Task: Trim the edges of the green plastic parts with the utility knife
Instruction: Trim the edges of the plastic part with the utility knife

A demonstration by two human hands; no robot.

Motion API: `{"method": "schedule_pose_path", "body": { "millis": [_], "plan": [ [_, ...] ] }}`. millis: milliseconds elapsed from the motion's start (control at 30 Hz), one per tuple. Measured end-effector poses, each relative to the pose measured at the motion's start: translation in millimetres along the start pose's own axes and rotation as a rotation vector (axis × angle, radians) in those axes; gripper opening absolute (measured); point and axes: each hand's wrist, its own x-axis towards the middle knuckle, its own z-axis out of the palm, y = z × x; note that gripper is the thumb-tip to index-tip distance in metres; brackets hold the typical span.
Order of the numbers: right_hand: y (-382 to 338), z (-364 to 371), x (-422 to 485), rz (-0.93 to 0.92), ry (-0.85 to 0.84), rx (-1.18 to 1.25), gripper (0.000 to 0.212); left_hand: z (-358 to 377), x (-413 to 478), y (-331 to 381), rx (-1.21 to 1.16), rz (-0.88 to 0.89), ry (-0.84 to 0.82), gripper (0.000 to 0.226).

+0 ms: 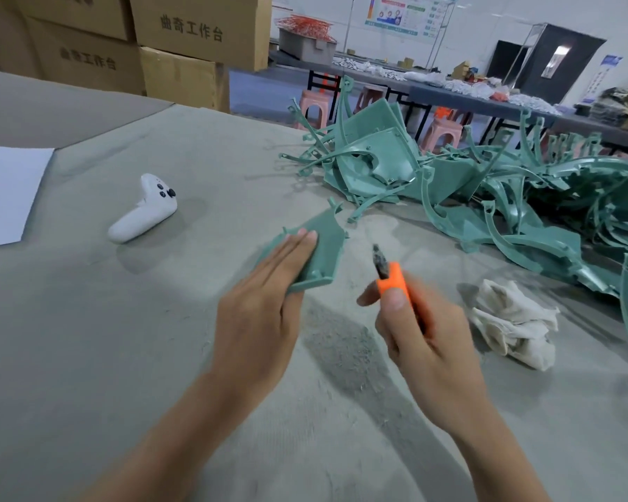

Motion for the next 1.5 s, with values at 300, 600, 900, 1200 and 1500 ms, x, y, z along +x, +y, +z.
{"method": "schedule_pose_path", "body": {
  "millis": [300,600,900,1200,1500],
  "plan": [
    [9,-5,-1,-0.137,-0.131,-0.272,0.065,-6,5,-10,0.037,0.062,0.043,0.051],
    [11,-5,0,-0.15,-0.11,-0.328,0.053,-5,4,-6,0.01,0.049,0.026,0.05],
    [19,-1,3,-0.13,0.021,-0.3,0.05,-6,0,5,-0.029,0.03,-0.008,0.045],
    [21,-10,4,-0.11,0.107,-0.189,0.078,-2,-3,11,-0.053,-0.017,0.0,0.048],
    [7,3,-1,-0.238,-0.044,-0.237,0.041,-5,0,10,-0.051,-0.031,0.031,0.052]
  ]
}}
